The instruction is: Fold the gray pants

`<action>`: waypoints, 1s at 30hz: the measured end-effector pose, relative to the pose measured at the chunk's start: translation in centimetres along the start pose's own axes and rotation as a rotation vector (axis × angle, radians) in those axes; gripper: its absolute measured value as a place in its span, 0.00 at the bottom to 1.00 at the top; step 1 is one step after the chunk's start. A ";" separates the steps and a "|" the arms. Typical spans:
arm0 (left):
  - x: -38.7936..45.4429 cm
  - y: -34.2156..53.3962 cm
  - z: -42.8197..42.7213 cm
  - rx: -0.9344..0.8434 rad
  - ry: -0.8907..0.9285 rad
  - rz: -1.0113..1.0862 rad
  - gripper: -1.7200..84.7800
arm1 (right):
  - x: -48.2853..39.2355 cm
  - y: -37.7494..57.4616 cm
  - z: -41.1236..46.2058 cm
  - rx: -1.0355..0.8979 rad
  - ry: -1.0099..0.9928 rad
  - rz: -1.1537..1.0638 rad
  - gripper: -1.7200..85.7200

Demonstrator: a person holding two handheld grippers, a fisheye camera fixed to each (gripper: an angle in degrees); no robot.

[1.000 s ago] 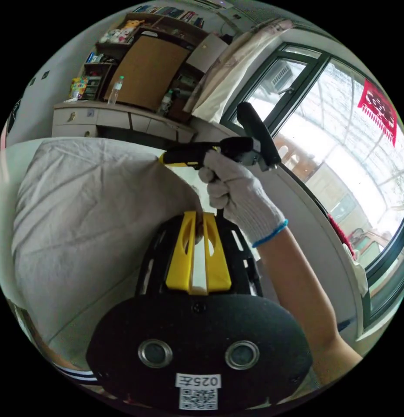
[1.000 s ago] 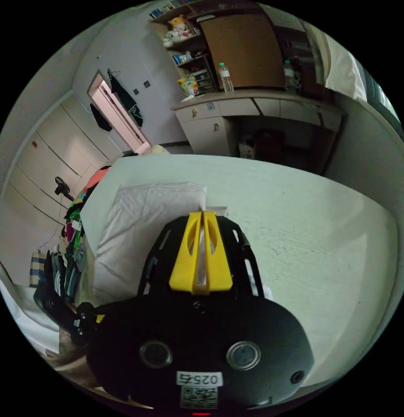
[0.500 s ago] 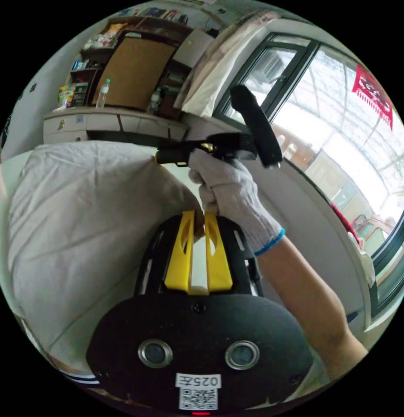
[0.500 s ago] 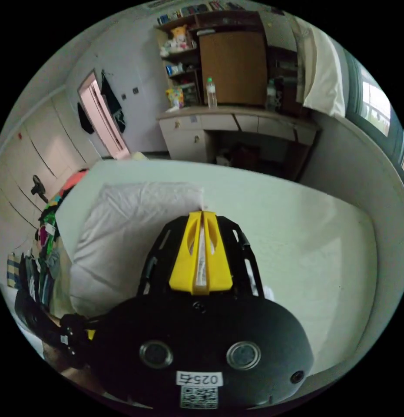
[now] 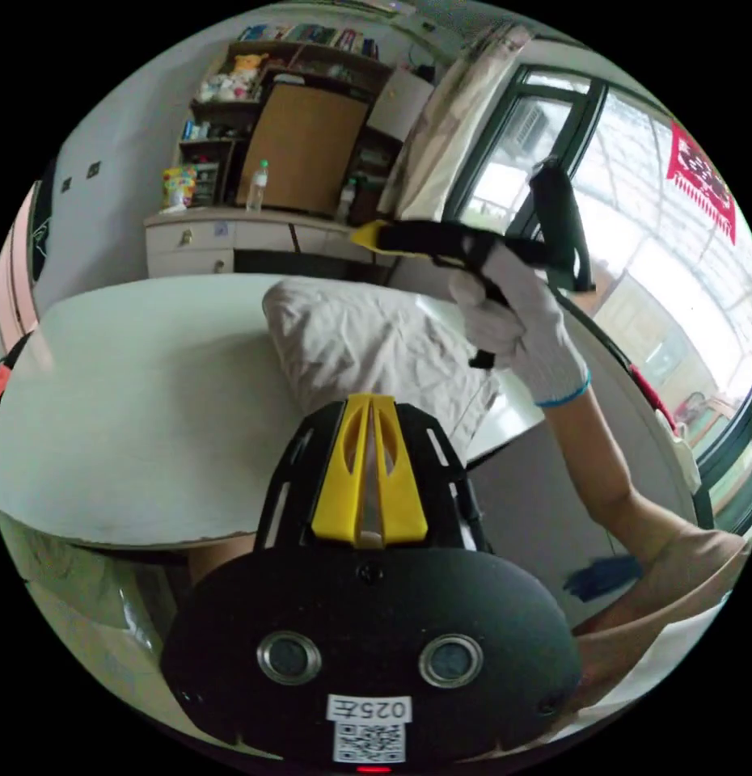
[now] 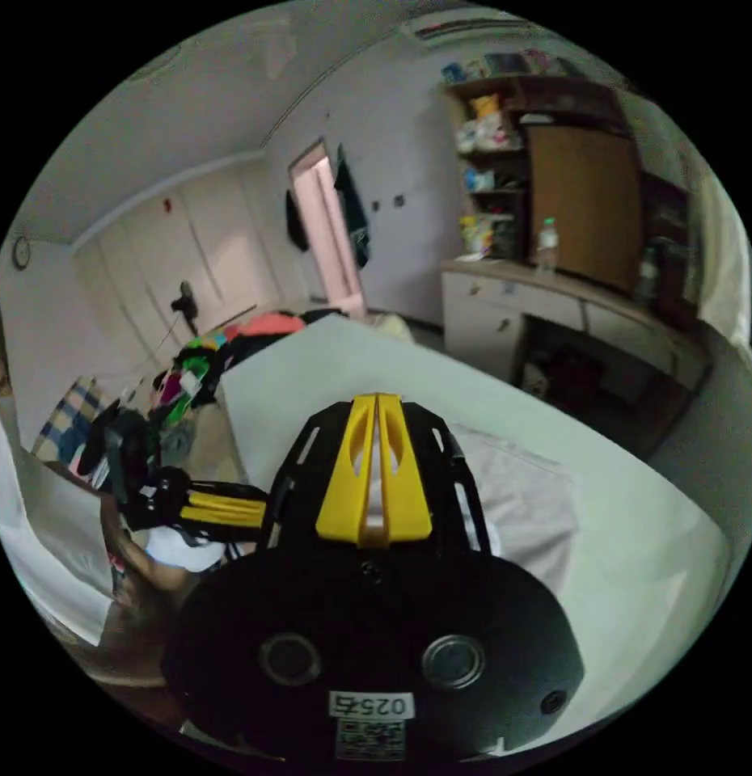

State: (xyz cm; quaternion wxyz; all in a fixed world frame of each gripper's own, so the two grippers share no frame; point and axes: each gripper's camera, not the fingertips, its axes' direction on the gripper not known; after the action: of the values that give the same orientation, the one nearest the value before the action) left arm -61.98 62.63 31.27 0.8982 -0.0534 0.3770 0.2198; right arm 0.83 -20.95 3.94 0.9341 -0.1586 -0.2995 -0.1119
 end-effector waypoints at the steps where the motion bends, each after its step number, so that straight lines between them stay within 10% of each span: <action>1: -0.1 0.2 1.5 -0.038 0.000 -0.006 0.01 | -0.9 -1.6 3.6 -0.080 -0.012 -0.033 0.01; 5: 1.6 1.7 2.7 0.002 -0.094 0.022 0.01 | -0.1 -3.9 16.0 -0.436 0.118 -0.076 0.01; 30: 1.3 -0.9 -2.5 -0.021 0.056 0.165 0.01 | 1.2 15.4 0.7 -0.214 0.383 0.157 0.01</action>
State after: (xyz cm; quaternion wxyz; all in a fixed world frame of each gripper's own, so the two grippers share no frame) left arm -62.38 61.62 28.55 0.8655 -0.0378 0.4025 0.2956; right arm 6.05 -6.59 1.68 0.9576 -0.2554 -0.0902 -0.0981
